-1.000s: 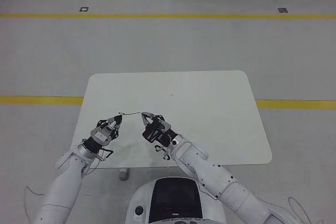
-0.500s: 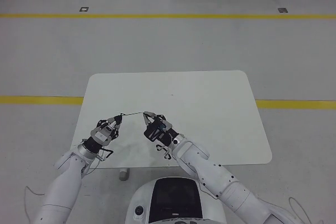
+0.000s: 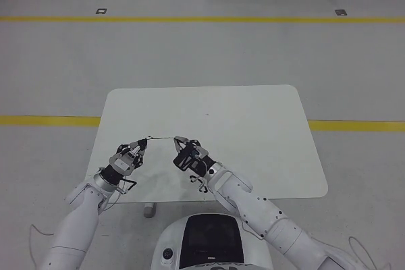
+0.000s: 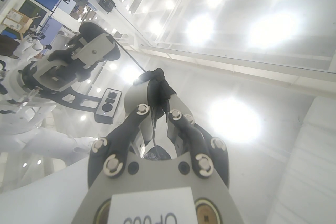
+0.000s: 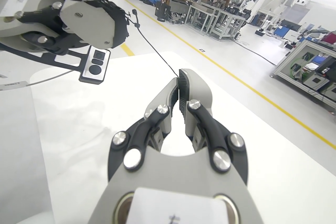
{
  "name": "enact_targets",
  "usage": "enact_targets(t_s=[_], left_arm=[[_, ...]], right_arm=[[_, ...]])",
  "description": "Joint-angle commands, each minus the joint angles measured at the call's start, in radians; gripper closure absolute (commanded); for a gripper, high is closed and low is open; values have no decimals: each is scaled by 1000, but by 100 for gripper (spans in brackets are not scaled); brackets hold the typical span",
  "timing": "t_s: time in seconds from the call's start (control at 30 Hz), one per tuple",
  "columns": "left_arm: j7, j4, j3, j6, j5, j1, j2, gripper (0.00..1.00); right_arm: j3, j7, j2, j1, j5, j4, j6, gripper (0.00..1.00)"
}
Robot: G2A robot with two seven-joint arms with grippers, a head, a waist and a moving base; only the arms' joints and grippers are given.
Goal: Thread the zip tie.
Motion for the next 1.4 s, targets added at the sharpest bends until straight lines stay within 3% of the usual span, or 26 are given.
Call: enact_targets(t_s=[0.0,0.43,0.73,1.37], left_arm=[[0,0,0,0,0,0,0,100],[0,0,0,0,0,0,0,100],[0,0,0,0,0,0,0,100],[0,0,0,0,0,0,0,100]], right_arm=[[-15,6,6,10,0,4,7,100],[-156,21,59,98,0,21,44,100],[-258,5,91,159,0,18,37,100],[-360,66,114,224,0,21,64,100]])
